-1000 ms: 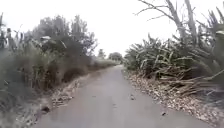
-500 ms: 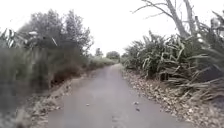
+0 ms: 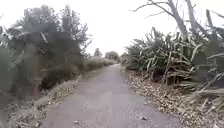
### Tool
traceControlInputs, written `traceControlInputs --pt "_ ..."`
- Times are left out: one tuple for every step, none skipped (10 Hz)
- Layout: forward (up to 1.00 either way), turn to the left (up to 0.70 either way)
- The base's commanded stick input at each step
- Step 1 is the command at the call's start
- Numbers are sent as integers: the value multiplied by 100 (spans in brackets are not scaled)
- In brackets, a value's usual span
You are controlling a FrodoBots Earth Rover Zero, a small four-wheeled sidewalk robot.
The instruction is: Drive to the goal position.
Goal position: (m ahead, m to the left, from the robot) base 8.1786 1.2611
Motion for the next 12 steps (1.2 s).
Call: traceControlInputs --pt "85 0" --pt "85 0" --pt "85 0" --pt "85 0" --pt "85 0" --pt "85 0" --pt "85 0" --pt "85 0" --pt "85 0" --pt "85 0" --pt "85 0" --pt "85 0"
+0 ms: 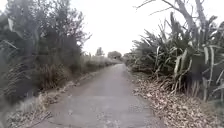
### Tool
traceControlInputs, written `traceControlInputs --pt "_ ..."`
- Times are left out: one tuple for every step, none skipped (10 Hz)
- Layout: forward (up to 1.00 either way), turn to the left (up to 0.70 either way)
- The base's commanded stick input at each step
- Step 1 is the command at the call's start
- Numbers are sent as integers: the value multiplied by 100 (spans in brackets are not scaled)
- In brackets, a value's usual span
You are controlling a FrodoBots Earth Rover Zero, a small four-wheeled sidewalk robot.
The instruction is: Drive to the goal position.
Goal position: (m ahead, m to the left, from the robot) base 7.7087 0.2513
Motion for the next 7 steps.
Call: traceControlInputs --pt "85 0" --pt "85 0" --pt "85 0" --pt "85 0" --pt "85 0" --pt "85 0" --pt "85 0"
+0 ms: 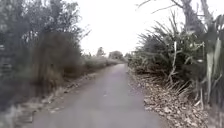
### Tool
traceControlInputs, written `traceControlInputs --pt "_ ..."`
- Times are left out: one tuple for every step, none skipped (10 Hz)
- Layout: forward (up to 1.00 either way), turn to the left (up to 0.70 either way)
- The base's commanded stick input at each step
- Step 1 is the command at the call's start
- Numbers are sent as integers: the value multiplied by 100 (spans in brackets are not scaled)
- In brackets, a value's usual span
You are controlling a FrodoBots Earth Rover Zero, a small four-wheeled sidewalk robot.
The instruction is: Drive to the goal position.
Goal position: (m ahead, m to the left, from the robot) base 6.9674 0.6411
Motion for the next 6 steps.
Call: traceControlInputs --pt "85 0" --pt "85 0" --pt "85 0" --pt "85 0" --pt "85 0" --pt "85 0"
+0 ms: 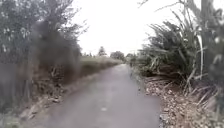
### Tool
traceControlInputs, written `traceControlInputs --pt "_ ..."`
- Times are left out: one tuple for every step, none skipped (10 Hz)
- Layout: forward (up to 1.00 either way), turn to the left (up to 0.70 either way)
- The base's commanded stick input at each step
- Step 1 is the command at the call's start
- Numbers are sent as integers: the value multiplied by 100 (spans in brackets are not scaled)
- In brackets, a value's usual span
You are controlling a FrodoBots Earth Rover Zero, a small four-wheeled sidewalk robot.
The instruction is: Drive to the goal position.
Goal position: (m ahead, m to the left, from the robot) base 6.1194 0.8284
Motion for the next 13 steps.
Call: traceControlInputs --pt "85 0" --pt "85 0" --pt "85 0" --pt "85 0" --pt "85 0" --pt "85 0" --pt "85 0" --pt "85 0" --pt "85 0" --pt "85 0" --pt "85 0" --pt "85 0" --pt "85 -34"
